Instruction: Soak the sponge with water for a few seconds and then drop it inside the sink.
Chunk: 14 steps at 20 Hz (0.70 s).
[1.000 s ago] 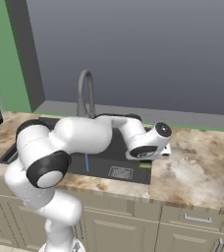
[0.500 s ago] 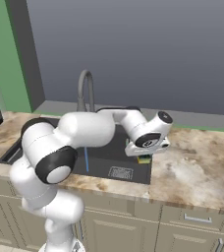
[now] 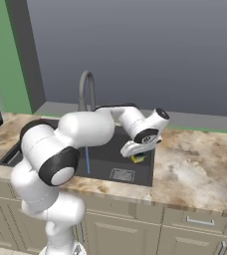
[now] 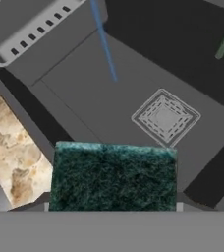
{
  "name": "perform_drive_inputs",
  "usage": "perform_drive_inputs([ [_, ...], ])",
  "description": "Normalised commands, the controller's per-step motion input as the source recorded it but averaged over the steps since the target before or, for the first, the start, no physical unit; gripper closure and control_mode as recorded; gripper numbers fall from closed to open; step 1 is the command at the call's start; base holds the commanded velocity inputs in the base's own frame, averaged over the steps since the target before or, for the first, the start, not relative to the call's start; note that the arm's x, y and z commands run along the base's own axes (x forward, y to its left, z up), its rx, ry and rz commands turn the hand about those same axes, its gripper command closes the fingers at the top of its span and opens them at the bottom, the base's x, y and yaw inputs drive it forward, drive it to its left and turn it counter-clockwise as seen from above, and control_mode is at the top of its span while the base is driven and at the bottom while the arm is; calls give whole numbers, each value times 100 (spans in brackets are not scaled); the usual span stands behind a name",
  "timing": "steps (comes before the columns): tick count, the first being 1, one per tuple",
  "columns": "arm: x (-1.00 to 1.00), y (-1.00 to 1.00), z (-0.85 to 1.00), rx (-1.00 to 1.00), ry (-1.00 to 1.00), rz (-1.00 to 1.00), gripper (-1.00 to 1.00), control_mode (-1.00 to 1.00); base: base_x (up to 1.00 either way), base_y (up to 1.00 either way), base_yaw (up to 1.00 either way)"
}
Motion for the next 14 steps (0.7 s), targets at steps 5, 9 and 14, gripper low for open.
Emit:
perform_drive_inputs([
  [5,3,57,0,0,-8,14,100,-100,0,0,0],
  [9,2,59,0,0,-11,5,100,-100,0,0,0],
  [14,0,50,0,9,-10,5,100,-100,0,0,0],
])
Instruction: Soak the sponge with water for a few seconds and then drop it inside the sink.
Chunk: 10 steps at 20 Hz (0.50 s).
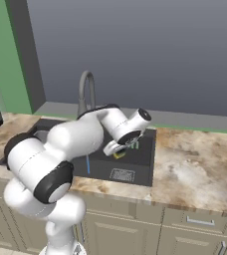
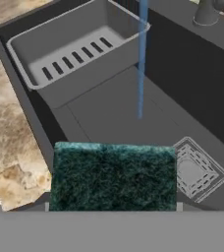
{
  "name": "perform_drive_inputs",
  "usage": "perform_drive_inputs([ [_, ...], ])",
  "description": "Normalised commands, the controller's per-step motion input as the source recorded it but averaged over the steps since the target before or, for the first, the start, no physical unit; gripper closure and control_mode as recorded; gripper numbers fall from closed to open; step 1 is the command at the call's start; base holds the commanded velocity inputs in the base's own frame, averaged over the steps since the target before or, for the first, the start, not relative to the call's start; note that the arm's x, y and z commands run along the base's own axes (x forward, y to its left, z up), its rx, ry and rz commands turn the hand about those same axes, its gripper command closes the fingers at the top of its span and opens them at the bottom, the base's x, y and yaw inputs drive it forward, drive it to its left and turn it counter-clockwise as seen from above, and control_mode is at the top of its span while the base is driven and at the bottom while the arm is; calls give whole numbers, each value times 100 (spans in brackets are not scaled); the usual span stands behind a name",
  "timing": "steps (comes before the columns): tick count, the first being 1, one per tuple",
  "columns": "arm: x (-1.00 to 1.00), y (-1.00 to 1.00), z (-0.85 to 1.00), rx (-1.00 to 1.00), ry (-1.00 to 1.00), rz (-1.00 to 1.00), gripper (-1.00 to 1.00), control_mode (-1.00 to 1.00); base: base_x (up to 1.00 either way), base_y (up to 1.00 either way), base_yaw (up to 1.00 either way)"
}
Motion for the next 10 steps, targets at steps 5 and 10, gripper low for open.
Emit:
perform_drive_inputs([
  [5,6,34,0,14,-9,7,100,-100,0,0,0],
  [10,14,18,0,15,-4,7,100,-100,0,0,0],
])
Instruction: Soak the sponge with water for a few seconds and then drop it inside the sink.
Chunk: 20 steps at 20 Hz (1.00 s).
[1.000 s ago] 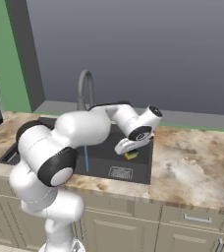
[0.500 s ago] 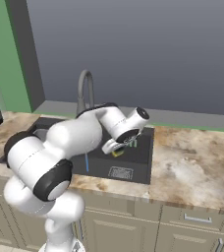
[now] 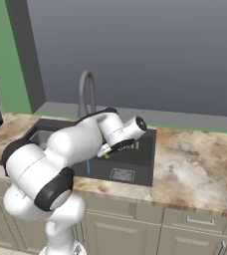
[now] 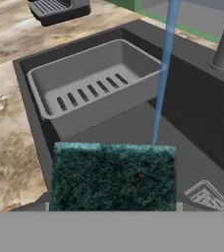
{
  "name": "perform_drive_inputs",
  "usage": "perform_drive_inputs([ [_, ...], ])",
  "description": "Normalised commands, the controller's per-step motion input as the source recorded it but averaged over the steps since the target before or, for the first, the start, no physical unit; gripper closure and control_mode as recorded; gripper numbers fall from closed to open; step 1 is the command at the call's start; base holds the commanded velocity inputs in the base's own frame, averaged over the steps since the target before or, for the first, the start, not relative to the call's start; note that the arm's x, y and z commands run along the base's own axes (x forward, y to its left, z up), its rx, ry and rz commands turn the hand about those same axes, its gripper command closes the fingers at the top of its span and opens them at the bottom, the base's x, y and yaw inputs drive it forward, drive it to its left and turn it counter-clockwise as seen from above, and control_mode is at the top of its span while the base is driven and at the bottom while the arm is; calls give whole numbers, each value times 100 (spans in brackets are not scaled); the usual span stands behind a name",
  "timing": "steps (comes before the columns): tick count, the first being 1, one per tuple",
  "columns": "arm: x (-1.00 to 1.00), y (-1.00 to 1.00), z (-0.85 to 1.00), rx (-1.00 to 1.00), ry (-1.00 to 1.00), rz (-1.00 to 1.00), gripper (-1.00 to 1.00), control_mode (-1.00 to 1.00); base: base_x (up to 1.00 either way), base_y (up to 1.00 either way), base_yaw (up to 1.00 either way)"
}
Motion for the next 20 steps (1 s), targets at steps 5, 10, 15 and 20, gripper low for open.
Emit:
perform_drive_inputs([
  [5,31,14,0,13,0,7,100,-100,0,0,0],
  [10,27,6,0,11,0,9,100,-100,0,0,0],
  [15,0,1,0,12,0,17,100,-100,0,0,0],
  [20,0,11,-7,7,0,16,100,-100,0,0,0],
])
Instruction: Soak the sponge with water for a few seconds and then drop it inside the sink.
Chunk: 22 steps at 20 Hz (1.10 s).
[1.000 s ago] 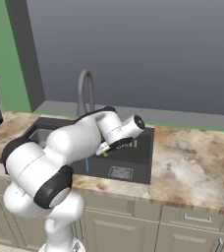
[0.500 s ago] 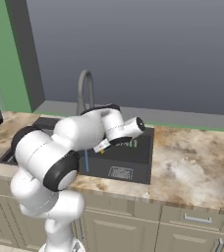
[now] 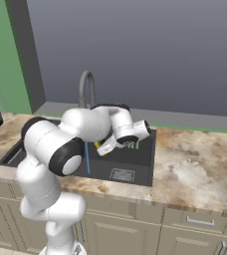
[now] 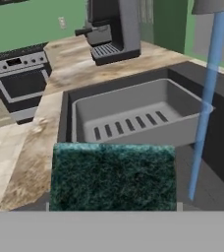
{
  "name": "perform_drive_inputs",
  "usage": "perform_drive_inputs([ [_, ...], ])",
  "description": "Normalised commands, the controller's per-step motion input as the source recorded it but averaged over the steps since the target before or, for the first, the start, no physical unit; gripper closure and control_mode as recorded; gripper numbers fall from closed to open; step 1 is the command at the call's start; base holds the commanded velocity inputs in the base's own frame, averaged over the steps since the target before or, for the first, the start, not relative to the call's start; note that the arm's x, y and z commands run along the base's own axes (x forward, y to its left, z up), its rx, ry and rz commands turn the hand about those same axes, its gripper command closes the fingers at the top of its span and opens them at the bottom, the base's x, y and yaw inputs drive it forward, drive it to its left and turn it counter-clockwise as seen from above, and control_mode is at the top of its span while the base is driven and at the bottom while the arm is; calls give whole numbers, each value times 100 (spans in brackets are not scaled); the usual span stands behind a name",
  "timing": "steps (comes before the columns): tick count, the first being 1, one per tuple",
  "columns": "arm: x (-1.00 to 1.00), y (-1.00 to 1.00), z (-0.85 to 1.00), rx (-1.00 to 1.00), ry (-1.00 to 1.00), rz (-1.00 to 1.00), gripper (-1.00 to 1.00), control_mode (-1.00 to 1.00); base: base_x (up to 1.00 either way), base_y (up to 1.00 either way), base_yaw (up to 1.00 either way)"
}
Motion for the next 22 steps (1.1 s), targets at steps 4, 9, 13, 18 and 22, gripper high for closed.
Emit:
perform_drive_inputs([
  [4,10,41,-15,0,0,8,100,-100,0,0,0],
  [9,13,41,-19,0,0,2,100,-100,0,0,0],
  [13,9,17,-25,0,-1,0,100,-100,0,0,0],
  [18,19,6,-38,0,-4,0,100,-100,0,0,0],
  [22,28,3,-36,0,-4,0,100,-100,0,0,0],
])
